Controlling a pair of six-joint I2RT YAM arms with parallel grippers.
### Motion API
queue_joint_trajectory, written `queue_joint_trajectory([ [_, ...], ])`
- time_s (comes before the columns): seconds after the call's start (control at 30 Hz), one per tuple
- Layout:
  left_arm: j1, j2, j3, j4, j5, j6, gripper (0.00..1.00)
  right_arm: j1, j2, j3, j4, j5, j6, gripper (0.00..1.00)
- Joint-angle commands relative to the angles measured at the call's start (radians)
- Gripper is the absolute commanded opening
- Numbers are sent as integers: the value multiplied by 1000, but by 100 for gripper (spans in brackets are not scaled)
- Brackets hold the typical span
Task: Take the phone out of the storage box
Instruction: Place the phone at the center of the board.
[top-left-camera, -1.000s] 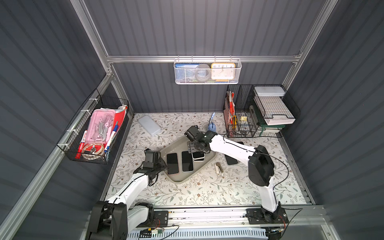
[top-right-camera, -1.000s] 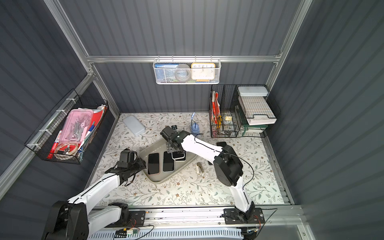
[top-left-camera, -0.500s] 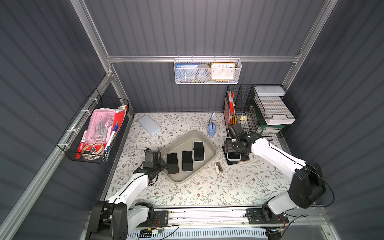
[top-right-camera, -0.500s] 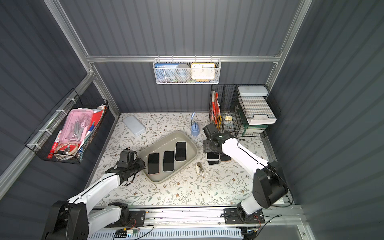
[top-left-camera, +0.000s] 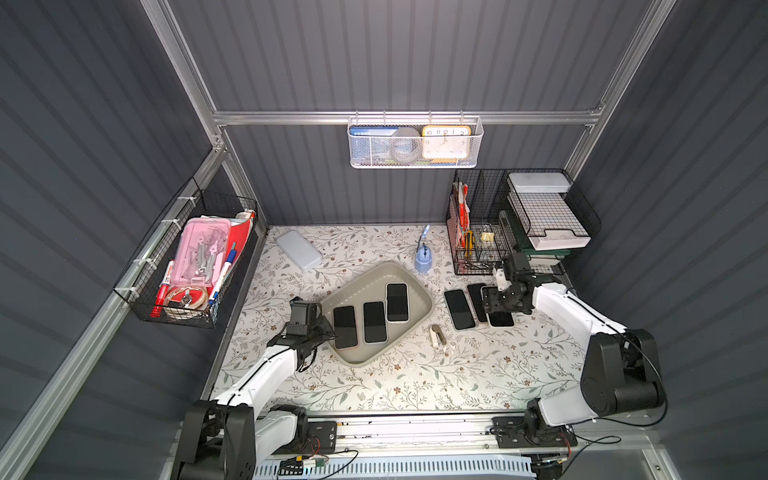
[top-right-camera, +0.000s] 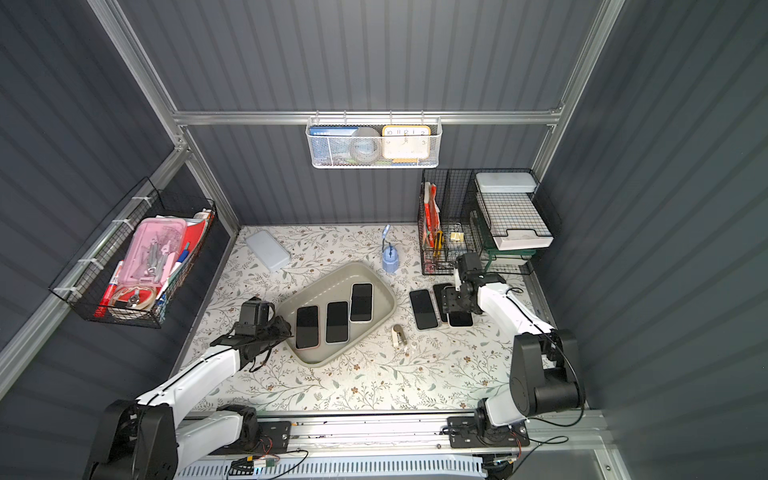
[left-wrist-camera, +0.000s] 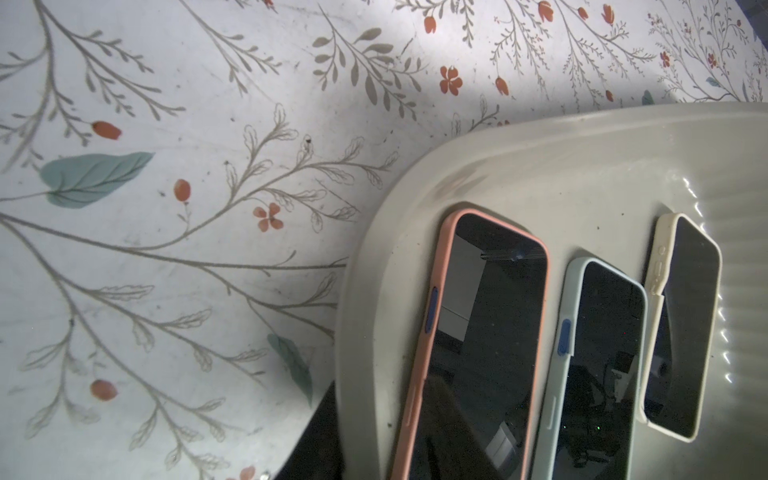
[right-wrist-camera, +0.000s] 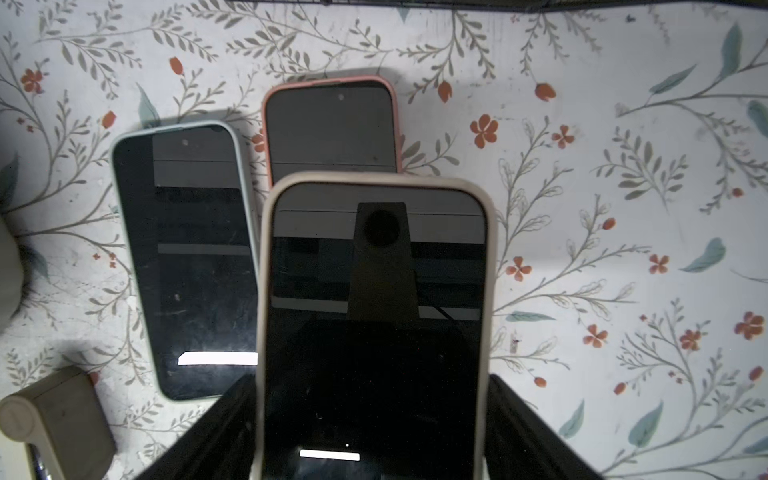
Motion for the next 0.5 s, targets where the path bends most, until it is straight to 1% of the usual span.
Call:
queue_joint_trajectory([
  [0.0,-7,14,6,5,17,27,33,-66,17,5,93,-96,-89,54],
  [0.07,-7,20,6,5,19,28,33,-100,44,22,95,-106,-107,53],
  [0.13,-7,27,8,7,21,30,33,-133,81,51,86,-144,-146,52],
  [0.3,-7,48,17,7,26,33,33,-158,144,86,120,-146,-246,52],
  [0.4,-8,54,19,5,27,33,33,-173,172,98,121,-131,-250,52],
  [0.47,-7,56,19,4,26,33,33,-184,196,103,154,-123,-249,52],
])
